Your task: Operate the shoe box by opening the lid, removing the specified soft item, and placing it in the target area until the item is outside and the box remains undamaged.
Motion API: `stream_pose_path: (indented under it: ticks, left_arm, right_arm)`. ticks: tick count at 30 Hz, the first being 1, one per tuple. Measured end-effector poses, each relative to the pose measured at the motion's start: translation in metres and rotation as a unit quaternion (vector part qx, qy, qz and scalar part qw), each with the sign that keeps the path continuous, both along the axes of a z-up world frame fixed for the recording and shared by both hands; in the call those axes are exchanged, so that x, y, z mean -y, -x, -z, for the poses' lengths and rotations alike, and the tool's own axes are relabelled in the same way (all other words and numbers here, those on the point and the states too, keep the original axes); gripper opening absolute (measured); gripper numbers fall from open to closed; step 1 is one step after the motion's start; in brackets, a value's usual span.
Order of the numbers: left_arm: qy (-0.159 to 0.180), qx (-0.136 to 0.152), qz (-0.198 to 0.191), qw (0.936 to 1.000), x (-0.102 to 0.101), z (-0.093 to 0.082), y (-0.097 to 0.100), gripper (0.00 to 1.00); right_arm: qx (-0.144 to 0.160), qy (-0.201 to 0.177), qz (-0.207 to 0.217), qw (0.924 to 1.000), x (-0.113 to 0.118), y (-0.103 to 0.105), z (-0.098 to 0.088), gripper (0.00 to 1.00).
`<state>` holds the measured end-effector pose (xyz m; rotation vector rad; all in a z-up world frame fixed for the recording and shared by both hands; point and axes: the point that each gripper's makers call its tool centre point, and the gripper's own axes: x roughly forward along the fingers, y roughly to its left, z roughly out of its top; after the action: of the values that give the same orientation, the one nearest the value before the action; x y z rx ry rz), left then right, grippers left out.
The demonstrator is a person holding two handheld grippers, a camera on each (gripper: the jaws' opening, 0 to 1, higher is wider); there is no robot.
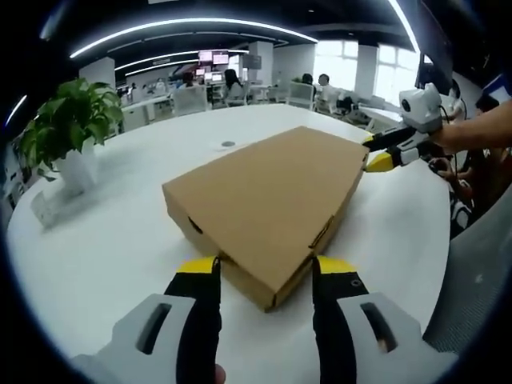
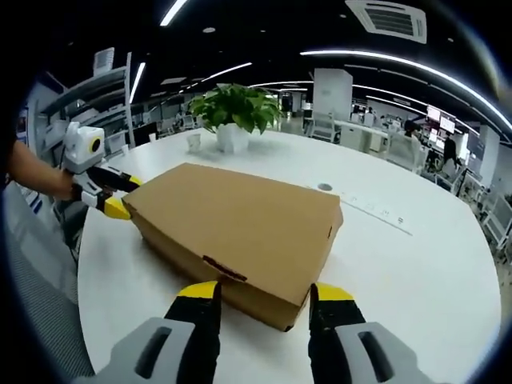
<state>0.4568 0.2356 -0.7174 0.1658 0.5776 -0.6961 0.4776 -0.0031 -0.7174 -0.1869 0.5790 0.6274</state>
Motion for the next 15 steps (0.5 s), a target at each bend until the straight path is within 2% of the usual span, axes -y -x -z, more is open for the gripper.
stream_pose_path:
  ticks: [15]
  left_arm:
    - [-0.001, -0.012, 0.024, 0.9996, -0.013, 0.000, -0.005, 0.40]
  right_arm:
    - [-0.008, 0.006, 0.022, 0.9997, -0.010, 0.014, 0.000, 0.36]
